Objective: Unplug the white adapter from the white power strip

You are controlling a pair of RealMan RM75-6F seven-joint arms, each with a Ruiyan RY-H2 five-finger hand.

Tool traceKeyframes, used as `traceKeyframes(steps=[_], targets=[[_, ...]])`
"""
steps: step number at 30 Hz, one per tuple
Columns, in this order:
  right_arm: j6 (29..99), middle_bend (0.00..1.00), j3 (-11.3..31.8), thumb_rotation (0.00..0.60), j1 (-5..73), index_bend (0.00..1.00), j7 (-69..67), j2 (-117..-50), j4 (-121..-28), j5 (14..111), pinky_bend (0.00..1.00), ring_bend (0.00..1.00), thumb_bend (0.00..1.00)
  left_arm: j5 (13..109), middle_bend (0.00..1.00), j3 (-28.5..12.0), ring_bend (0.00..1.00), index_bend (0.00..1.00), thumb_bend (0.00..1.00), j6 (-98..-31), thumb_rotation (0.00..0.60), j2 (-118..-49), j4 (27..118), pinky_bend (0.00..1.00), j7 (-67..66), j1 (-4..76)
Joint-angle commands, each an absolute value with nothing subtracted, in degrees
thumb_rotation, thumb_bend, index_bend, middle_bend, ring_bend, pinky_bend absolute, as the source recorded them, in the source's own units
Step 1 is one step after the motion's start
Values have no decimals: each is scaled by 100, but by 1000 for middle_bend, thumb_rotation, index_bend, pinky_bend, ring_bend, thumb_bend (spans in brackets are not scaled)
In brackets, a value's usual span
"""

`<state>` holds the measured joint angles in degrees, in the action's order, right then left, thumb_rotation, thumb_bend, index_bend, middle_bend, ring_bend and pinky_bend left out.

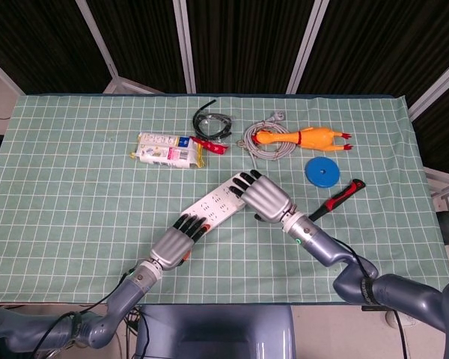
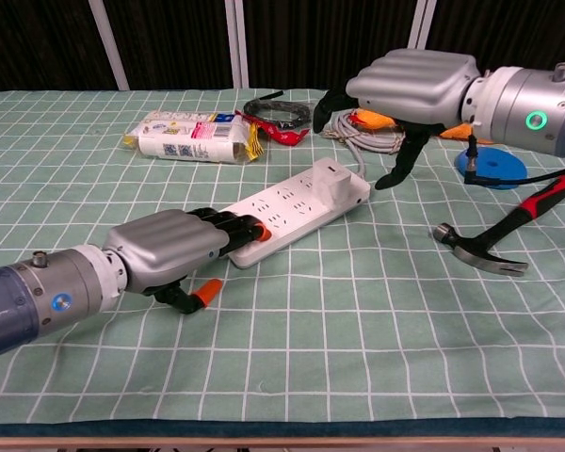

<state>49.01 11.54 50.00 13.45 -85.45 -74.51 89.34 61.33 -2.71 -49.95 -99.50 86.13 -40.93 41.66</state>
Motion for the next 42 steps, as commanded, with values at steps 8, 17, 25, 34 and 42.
traceKeyframes(steps=[8, 17, 25, 34, 42], targets=[[4761, 250, 1098, 600, 5283, 256, 1097, -9159, -6593, 8826, 289, 220, 132, 6112, 14, -250, 0, 31, 582, -4983, 600, -9925, 8550, 79, -3968, 4210], [4674, 250, 1084, 600, 5400, 236, 1139, -9492, -6078, 8641, 289, 220, 132, 6097, 14, -191, 0, 31, 582, -4987, 600, -9911, 8533, 79, -3894, 4238], [4547, 250, 1014, 600, 5435, 236, 1214, -9671, -5854, 8473, 289, 220, 131, 6079, 14, -157, 0, 31, 582, -4976, 600, -9940, 8467, 79, -3824, 4266], [4572, 251, 955, 600, 5449, 257, 1082, -9863, -5630, 8406, 291, 220, 132, 6084, 14, -133, 0, 31, 582, -4969, 600, -9981, 8408, 79, -3762, 4302], [4585, 251, 914, 600, 5492, 294, 900, -10060, -5329, 8371, 292, 220, 132, 6076, 14, -94, 0, 31, 582, -4960, 600, -10001, 8356, 86, -3707, 4322]])
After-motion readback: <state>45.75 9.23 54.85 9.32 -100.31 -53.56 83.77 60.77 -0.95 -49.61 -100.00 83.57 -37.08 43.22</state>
